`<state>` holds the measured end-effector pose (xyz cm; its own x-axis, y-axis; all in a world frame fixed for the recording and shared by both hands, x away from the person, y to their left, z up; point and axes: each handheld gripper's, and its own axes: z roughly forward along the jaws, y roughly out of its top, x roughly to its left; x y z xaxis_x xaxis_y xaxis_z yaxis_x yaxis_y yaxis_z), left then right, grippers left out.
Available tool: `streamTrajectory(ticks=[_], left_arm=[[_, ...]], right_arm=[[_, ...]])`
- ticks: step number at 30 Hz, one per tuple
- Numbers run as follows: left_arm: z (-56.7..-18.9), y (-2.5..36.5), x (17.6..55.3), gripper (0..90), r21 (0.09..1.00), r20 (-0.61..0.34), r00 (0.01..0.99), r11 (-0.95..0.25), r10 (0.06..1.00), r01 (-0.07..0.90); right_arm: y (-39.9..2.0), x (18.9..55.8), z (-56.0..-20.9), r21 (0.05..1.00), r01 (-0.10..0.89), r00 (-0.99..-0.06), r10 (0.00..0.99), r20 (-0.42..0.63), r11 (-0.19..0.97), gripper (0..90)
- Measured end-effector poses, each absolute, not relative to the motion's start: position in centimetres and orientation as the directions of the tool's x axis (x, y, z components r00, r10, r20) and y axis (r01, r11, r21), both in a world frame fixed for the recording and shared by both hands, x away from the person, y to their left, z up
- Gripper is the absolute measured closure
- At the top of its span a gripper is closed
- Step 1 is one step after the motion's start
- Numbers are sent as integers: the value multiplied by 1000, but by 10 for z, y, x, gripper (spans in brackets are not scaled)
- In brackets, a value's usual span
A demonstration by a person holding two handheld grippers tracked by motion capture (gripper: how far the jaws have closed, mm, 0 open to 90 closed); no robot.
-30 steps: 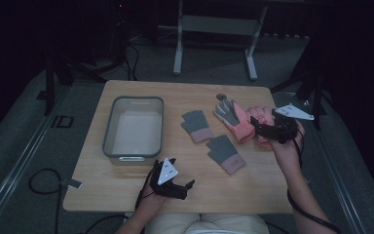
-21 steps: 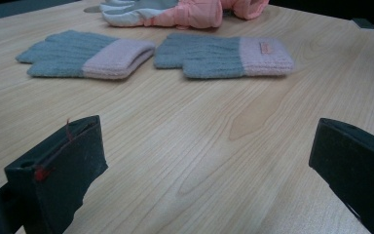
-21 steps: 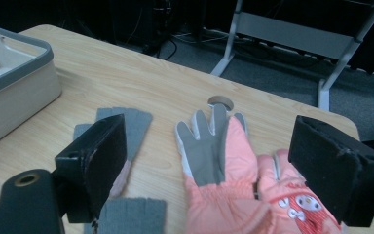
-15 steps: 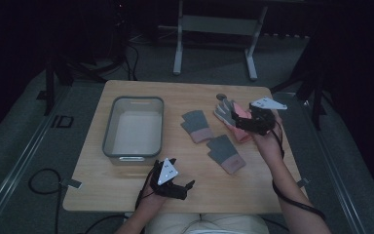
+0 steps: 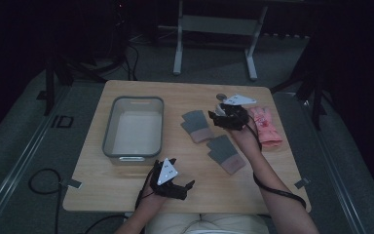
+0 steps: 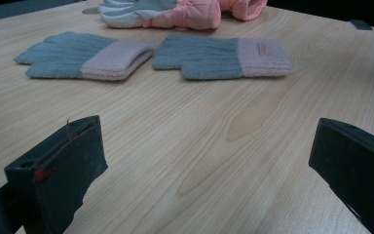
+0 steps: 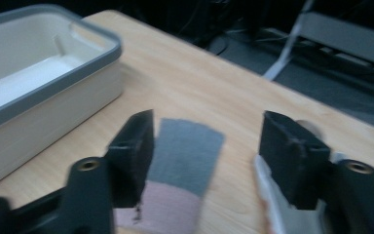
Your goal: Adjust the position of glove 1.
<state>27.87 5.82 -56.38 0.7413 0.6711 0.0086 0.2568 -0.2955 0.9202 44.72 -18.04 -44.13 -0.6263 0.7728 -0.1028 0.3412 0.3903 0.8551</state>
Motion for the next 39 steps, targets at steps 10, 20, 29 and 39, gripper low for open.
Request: streamTrajectory(ticks=[10,20,29,39], left_arm=[[-564,59,279,0,921,3,741,-291,671,260],[-564,59,279,0,922,-1,739,-287,673,262],[-564,60,278,0,925,1,738,-281,674,256],[-564,60,278,0,926,2,739,-279,674,253]], right_arm=[[-160,472,-476,804,384,-671,735,-95,454,558],[-147,496,-511,743,422,-730,681,-61,520,603],[-140,520,-533,699,426,-753,653,-77,574,550],[-140,533,-547,657,492,-742,670,-25,570,726]])
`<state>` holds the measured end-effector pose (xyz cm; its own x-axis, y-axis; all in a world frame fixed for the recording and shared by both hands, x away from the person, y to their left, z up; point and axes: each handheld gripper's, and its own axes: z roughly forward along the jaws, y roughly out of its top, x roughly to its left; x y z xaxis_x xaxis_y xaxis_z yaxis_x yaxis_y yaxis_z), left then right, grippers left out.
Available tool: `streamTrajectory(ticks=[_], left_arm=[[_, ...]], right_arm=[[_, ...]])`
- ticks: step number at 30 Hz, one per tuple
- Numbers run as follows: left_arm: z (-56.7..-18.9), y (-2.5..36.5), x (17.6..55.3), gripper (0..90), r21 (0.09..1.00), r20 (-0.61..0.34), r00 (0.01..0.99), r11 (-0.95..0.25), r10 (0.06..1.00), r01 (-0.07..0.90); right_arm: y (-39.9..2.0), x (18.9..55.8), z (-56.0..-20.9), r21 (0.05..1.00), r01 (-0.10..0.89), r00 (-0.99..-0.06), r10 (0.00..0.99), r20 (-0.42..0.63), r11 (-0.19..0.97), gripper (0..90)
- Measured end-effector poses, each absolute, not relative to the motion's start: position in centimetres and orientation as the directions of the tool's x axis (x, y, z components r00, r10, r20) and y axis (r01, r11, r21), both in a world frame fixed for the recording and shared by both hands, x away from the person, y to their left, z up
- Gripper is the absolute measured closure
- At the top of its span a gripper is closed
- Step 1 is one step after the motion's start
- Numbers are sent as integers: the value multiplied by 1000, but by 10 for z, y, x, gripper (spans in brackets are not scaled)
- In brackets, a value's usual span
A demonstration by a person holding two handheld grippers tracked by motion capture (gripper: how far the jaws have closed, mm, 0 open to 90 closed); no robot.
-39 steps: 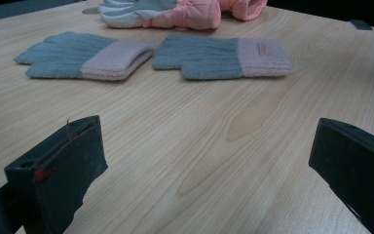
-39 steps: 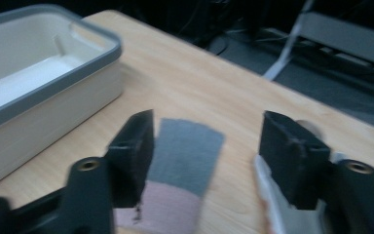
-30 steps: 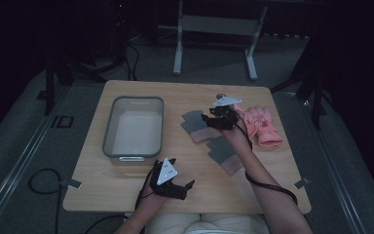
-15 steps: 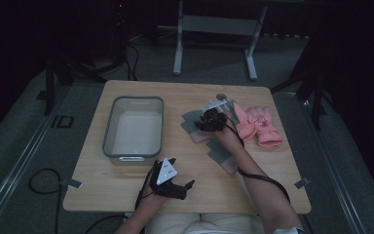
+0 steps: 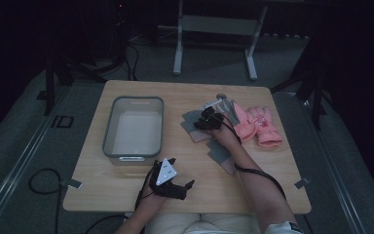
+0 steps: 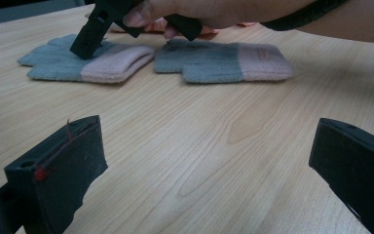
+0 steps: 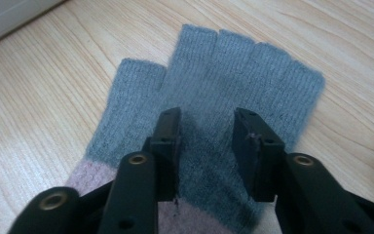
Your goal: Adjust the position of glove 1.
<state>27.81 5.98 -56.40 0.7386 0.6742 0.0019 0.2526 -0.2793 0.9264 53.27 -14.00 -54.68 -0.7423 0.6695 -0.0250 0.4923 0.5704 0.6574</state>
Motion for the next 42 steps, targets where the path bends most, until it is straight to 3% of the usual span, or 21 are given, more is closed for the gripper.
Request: streamTrajectory(ticks=[2,6,11,19,25,26,28,30,42], left_arm=[[-564,60,278,0,927,1,739,-278,674,253],[-564,60,277,0,927,9,737,-281,676,246],[-564,60,277,0,928,10,733,-280,680,247],[-564,60,277,0,928,17,727,-282,686,245],[-564,59,276,0,927,22,729,-287,684,242],[-564,59,276,0,927,28,729,-290,684,236],[-564,58,275,0,927,30,730,-291,683,235],[-564,58,276,0,927,30,731,-293,682,235],[-564,58,276,0,926,24,733,-291,680,240]], right_arm=[[-139,532,-547,659,507,-720,693,-30,556,796],[-129,526,-543,655,543,-658,751,-56,525,849],[-130,503,-509,719,572,-584,812,17,396,852],[-132,442,-472,769,555,-542,839,47,315,854],[-133,405,-487,752,601,-517,850,106,272,853],[-132,399,-492,749,598,-505,859,78,284,854],[-136,391,-502,719,653,-488,858,159,238,853],[-134,381,-510,717,642,-490,865,111,271,853],[-127,369,-539,688,673,-476,871,121,272,850]])
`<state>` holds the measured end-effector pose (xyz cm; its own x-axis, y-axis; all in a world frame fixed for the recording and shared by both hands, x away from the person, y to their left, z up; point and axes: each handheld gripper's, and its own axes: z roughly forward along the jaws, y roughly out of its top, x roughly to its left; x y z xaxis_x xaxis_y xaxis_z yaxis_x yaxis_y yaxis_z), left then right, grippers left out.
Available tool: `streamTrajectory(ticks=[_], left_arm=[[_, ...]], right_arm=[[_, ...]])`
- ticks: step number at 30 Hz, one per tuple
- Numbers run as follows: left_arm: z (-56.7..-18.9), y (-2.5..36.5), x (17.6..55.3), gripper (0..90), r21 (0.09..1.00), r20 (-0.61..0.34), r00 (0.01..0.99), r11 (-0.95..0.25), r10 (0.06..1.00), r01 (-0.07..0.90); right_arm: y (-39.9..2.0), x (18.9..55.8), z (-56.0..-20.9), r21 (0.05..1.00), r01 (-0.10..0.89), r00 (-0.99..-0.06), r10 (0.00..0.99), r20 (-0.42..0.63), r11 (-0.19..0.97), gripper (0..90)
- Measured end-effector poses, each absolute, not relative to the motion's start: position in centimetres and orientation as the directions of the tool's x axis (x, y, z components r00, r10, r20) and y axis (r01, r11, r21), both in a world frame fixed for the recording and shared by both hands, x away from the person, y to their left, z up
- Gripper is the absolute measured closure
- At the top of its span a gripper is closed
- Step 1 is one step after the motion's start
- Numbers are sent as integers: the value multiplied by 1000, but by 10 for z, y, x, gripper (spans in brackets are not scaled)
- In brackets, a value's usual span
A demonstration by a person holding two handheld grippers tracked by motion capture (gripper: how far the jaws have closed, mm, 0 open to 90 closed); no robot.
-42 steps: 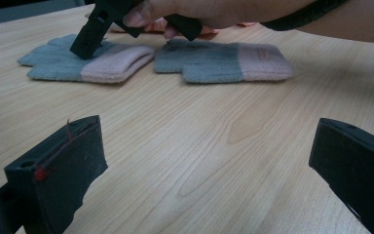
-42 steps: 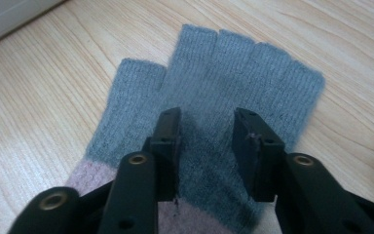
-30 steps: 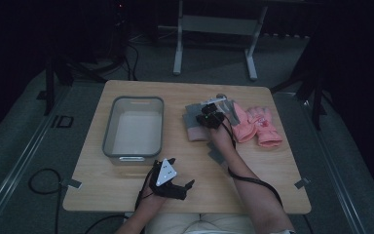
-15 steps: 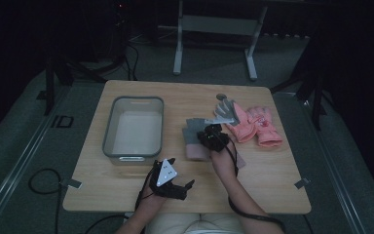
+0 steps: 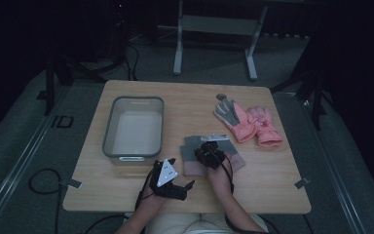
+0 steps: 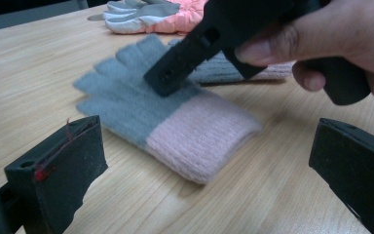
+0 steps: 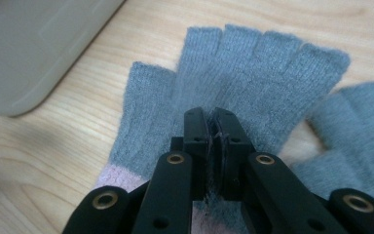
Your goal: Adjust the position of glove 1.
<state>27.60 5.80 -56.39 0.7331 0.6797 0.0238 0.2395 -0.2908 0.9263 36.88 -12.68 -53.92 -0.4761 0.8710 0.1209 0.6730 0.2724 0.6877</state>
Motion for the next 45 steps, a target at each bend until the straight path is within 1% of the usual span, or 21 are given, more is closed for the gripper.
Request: streamTrajectory(ticks=[4,7,11,12,13,14,16,20,21,23,24,25,27,28,30,32,38,40,41,45], left_arm=[[-564,58,276,0,926,26,734,-293,679,238],[-564,58,276,0,926,26,734,-293,678,238],[-564,58,276,0,925,25,736,-295,677,240],[-564,58,276,0,925,23,736,-293,677,241],[-564,58,276,0,925,23,737,-295,676,241],[-564,58,276,0,926,23,736,-292,677,240],[-564,58,276,0,926,23,737,-293,676,240],[-564,58,277,0,925,20,739,-293,674,243],[-564,58,277,0,925,18,739,-293,673,244],[-564,58,277,0,925,18,738,-291,674,243],[-564,58,277,0,925,20,738,-292,674,242],[-564,58,277,0,925,20,738,-292,675,242],[-564,58,277,0,925,18,737,-292,676,245],[-564,58,277,0,925,15,735,-288,678,247],[-564,60,278,0,927,0,735,-276,678,255],[-564,61,279,0,927,-9,734,-269,679,261],[-564,58,277,0,924,21,736,-294,676,243],[-564,58,276,0,925,25,736,-295,677,240],[-564,58,276,0,925,23,735,-292,677,241],[-564,58,277,0,925,20,735,-291,677,243]], right_arm=[[-125,369,-550,686,666,-466,882,76,292,847],[-126,369,-552,691,662,-471,879,81,291,845],[-129,371,-552,689,675,-462,879,116,264,840],[-128,370,-552,690,667,-470,877,98,280,830],[-127,370,-549,690,666,-481,870,107,283,793],[-128,370,-547,689,663,-491,865,102,295,792],[-133,371,-541,688,660,-512,850,120,301,756],[-149,369,-528,718,616,-549,830,96,324,653],[-157,370,-524,735,590,-567,819,83,334,643],[-169,374,-517,746,552,-592,805,36,372,641],[-174,376,-515,749,537,-607,795,23,388,642],[-183,380,-513,739,534,-638,769,33,412,638],[-197,383,-511,739,507,-651,759,-9,444,641],[-204,386,-512,734,498,-672,741,-10,462,640],[-217,391,-515,720,507,-680,734,-5,474,635],[-227,395,-517,712,488,-697,717,-31,505,620],[-247,404,-527,684,507,-721,693,2,525,627],[-250,405,-529,681,510,-721,693,7,525,630],[-252,405,-529,681,505,-716,698,-11,530,631],[-252,405,-530,680,512,-721,693,9,525,630]])
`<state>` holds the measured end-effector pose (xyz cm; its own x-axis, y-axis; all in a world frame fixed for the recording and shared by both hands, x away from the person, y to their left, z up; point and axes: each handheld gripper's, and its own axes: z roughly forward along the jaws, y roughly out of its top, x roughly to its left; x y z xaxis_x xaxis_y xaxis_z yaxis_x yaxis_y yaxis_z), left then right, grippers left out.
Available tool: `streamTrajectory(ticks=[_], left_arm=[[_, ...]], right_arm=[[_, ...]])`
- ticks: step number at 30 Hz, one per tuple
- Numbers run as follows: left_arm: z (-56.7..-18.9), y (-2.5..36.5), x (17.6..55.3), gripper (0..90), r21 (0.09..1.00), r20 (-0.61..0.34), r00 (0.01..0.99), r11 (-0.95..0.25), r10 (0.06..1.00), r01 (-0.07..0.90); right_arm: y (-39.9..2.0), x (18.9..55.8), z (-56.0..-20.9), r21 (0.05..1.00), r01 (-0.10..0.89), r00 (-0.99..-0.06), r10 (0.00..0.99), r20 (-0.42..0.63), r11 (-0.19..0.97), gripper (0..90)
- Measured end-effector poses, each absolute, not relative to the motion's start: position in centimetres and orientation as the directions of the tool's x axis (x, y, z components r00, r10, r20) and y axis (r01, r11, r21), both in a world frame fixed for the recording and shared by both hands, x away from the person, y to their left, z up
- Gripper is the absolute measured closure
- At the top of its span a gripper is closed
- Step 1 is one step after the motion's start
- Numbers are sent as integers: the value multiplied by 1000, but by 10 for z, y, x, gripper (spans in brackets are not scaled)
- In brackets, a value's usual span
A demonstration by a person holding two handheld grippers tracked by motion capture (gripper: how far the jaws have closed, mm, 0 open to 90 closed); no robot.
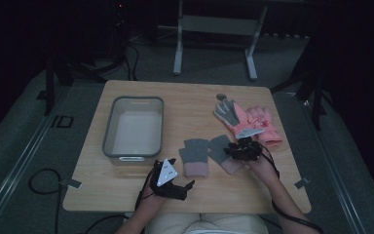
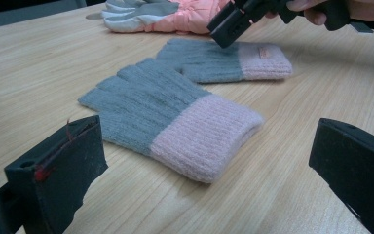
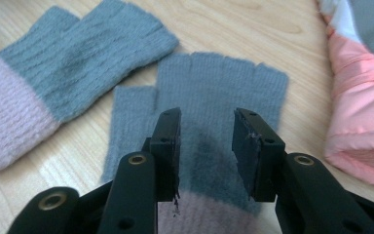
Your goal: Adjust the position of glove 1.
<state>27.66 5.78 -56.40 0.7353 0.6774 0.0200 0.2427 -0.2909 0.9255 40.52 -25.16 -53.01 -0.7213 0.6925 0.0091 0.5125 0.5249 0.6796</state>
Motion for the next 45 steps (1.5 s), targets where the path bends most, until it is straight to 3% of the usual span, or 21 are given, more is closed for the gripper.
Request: streamTrajectory(ticks=[8,9,15,27,29,40,45], left_arm=[[-564,58,277,0,926,14,735,-285,678,246],[-564,59,277,0,927,9,733,-282,680,250],[-564,59,277,0,927,13,731,-283,683,248],[-564,59,276,0,928,15,725,-280,689,247],[-564,58,276,0,927,18,726,-283,687,245],[-564,57,275,0,925,33,731,-297,681,235],[-564,57,275,0,924,34,732,-300,681,237]], right_arm=[[-242,405,-542,630,528,-722,691,-20,569,655],[-243,407,-541,618,572,-691,723,6,540,758],[-237,404,-539,608,598,-657,754,-2,523,849],[-242,363,-497,712,646,-443,895,55,276,856],[-243,356,-495,717,644,-389,921,6,267,856],[-241,340,-542,667,737,-239,966,99,114,851],[-238,338,-549,696,711,-220,972,85,100,834]])
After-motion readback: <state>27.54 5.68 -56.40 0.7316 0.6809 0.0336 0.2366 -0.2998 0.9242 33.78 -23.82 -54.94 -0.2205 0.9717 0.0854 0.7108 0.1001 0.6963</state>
